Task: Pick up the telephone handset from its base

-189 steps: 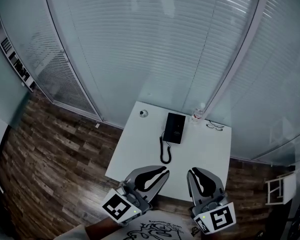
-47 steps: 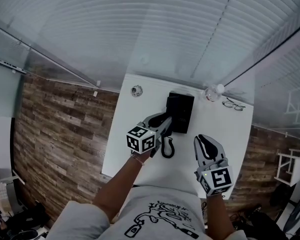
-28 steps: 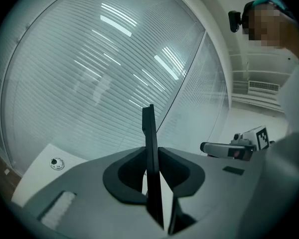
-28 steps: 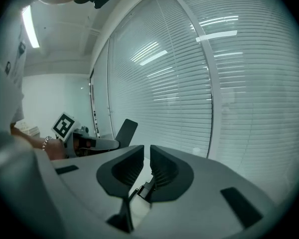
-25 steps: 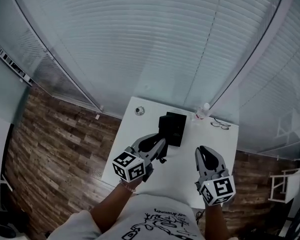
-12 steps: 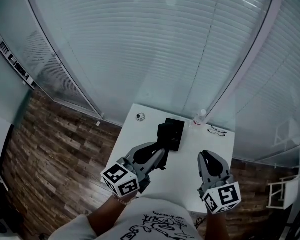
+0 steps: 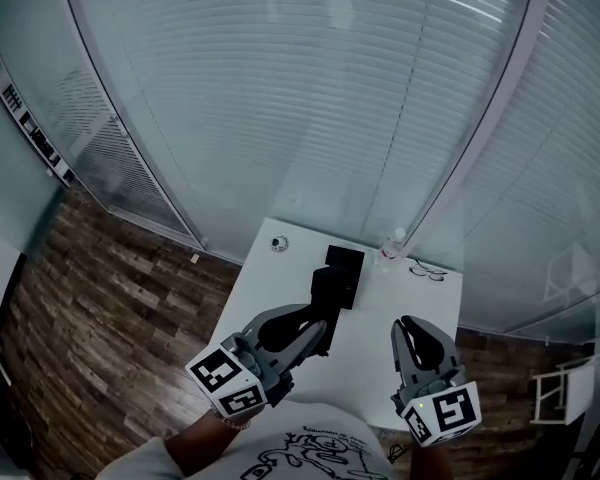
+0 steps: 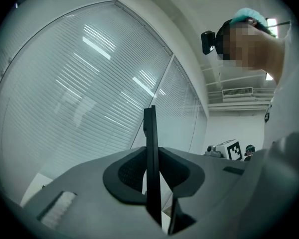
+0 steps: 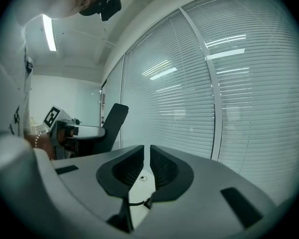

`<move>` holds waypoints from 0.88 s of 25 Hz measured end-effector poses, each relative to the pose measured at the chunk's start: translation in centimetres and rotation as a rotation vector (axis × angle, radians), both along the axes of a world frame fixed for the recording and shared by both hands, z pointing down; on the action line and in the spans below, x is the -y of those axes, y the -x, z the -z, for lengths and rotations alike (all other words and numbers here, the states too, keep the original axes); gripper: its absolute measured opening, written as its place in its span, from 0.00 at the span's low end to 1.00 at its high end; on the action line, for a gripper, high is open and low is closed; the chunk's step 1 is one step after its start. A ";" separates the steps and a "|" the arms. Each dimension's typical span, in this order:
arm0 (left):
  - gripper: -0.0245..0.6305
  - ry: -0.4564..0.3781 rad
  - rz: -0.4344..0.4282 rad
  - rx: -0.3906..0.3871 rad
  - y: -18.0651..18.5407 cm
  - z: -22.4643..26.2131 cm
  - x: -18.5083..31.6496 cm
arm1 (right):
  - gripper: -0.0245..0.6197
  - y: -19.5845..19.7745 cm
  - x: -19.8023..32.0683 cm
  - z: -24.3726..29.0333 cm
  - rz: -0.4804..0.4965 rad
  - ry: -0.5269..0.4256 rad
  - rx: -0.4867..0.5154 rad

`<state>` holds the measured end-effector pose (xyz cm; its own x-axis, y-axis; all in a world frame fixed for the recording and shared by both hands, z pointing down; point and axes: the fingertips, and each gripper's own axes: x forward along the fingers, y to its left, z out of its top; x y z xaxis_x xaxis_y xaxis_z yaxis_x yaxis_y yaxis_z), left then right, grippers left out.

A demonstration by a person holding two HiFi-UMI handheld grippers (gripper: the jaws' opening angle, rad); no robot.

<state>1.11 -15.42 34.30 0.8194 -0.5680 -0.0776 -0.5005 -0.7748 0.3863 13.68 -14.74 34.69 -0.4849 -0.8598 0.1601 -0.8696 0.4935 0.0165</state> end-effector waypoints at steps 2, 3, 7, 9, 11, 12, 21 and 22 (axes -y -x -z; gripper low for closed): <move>0.15 -0.003 -0.006 -0.005 0.1 0.6 -0.7 | 0.09 0.2 -0.8 0.5 0.003 -0.006 -0.008; 0.15 -0.006 -0.009 -0.007 0.1 0.9 -1.1 | 0.09 0.3 -1.2 0.8 0.004 -0.010 -0.011; 0.15 -0.032 -0.032 -0.043 0.4 2.0 -2.7 | 0.09 0.6 -2.9 2.1 0.000 -0.033 -0.018; 0.15 -0.048 -0.040 -0.052 0.6 2.3 -3.5 | 0.09 0.5 -3.7 2.5 -0.008 -0.039 -0.019; 0.15 -0.058 -0.041 -0.041 0.8 2.4 -4.0 | 0.09 0.5 -4.3 2.8 -0.011 -0.044 -0.020; 0.15 -0.059 -0.039 -0.037 0.8 2.3 -4.1 | 0.09 0.5 -4.5 3.0 -0.010 -0.048 -0.022; 0.15 -0.068 -0.032 -0.020 0.8 2.0 -4.4 | 0.09 0.7 -5.1 3.5 -0.007 -0.078 -0.040; 0.15 -0.063 -0.031 -0.023 0.8 1.9 -4.4 | 0.09 0.6 -5.2 3.6 -0.008 -0.080 -0.037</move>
<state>0.32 -10.98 32.35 0.8339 -0.5359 -0.1317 -0.4675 -0.8128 0.3476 13.06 -9.57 31.08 -0.4726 -0.8745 0.1086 -0.8718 0.4820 0.0877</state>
